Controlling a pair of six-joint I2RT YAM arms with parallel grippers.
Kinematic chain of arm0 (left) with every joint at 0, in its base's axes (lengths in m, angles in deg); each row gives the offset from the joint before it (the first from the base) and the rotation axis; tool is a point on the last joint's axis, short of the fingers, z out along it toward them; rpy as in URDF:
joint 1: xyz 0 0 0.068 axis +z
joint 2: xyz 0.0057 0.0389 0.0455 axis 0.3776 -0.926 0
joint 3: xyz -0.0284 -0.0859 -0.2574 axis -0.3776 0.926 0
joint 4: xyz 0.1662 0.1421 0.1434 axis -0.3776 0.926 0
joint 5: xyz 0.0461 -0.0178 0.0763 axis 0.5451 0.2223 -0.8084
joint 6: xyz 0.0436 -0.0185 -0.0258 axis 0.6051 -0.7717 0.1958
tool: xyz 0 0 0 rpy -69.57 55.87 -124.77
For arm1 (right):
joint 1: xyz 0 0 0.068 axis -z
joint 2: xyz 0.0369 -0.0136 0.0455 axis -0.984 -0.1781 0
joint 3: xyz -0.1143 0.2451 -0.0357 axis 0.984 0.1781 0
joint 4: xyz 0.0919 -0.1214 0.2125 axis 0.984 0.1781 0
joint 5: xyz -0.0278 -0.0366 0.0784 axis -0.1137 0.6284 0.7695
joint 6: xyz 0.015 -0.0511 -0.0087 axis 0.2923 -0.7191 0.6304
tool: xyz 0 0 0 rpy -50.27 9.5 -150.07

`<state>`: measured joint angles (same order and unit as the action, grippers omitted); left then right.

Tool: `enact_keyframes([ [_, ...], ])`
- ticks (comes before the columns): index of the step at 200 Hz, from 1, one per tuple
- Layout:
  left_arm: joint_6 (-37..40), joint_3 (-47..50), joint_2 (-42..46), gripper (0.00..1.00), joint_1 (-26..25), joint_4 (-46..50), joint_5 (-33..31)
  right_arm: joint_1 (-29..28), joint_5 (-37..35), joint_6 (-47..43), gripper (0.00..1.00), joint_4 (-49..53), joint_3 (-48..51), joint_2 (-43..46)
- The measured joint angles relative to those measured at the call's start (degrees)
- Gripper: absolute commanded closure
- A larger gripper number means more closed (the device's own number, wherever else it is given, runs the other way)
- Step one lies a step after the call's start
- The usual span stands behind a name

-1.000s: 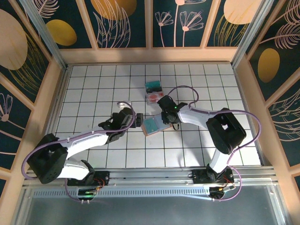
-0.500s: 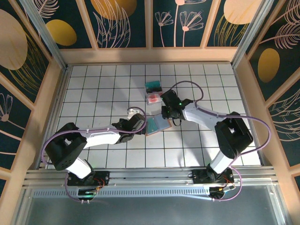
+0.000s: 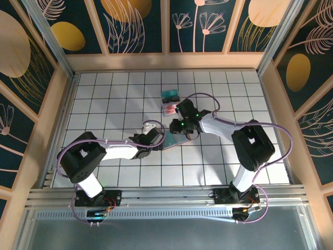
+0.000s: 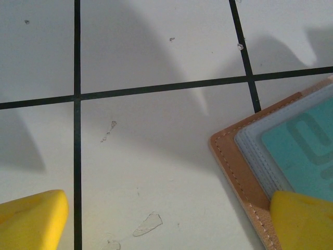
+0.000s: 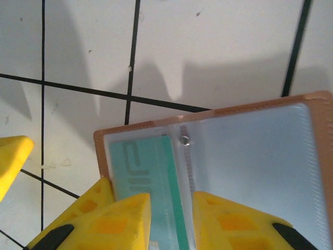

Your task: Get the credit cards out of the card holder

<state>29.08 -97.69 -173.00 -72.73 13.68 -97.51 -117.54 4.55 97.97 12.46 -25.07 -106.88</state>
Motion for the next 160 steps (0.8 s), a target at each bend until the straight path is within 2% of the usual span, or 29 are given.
enact_keyframes([
  [54, 0.0, -0.3, -0.5, 0.01, 0.0, 0.1, -0.9, 1.3, 6.1, 1.3, 0.73, -5.0, 3.3, -1.2],
  [160, 0.1, -1.4, -0.9, 0.01, 0.0, 1.4, -1.7, 2.3, 10.4, 3.2, 0.76, -11.4, 7.5, -2.4],
])
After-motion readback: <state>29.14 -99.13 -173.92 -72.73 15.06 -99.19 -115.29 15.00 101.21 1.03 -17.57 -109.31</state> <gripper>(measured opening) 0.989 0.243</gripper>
